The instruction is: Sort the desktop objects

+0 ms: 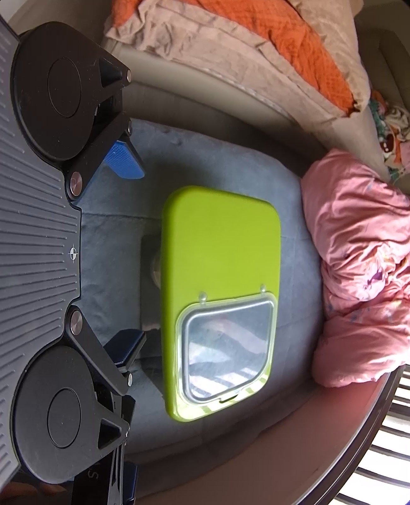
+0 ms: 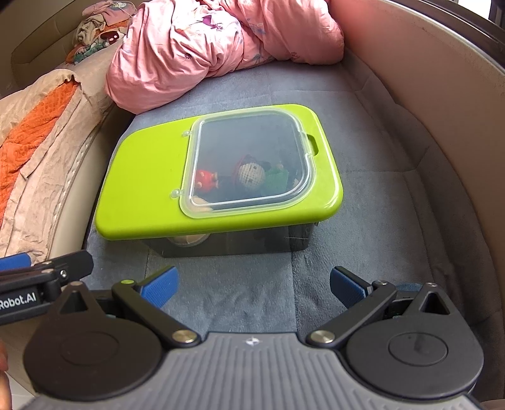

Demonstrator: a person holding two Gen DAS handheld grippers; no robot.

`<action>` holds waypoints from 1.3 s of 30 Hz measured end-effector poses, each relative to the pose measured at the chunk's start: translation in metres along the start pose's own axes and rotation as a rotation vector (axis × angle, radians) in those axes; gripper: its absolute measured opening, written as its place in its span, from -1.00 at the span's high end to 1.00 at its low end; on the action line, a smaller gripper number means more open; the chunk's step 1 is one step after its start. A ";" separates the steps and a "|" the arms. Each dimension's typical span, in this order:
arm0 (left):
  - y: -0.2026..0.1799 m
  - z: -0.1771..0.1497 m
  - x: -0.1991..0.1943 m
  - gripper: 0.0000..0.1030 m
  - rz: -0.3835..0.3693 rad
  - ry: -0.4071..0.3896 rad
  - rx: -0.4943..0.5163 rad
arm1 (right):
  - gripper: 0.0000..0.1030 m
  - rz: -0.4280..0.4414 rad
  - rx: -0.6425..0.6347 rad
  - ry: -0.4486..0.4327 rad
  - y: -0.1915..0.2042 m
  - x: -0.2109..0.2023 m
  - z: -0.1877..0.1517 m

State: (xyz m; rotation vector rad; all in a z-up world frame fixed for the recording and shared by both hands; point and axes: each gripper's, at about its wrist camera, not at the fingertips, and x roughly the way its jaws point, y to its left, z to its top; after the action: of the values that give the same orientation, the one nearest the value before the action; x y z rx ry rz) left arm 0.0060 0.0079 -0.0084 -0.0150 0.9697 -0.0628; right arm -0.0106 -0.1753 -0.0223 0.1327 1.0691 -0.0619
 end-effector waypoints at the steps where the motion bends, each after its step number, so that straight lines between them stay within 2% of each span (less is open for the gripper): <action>1: 0.000 0.000 0.000 -1.00 0.000 0.000 0.001 | -1.00 0.000 0.000 0.000 0.000 0.000 0.000; 19: 0.001 0.000 0.008 -1.00 -0.027 0.026 -0.017 | -1.00 0.002 0.003 0.009 -0.002 0.002 -0.002; 39: 0.000 -0.004 0.013 -1.00 0.001 0.010 -0.024 | -1.00 0.000 0.012 0.003 -0.001 0.000 -0.004</action>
State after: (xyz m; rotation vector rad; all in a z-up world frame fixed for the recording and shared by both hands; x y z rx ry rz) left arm 0.0098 0.0070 -0.0213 -0.0367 0.9806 -0.0508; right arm -0.0138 -0.1758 -0.0244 0.1435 1.0719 -0.0679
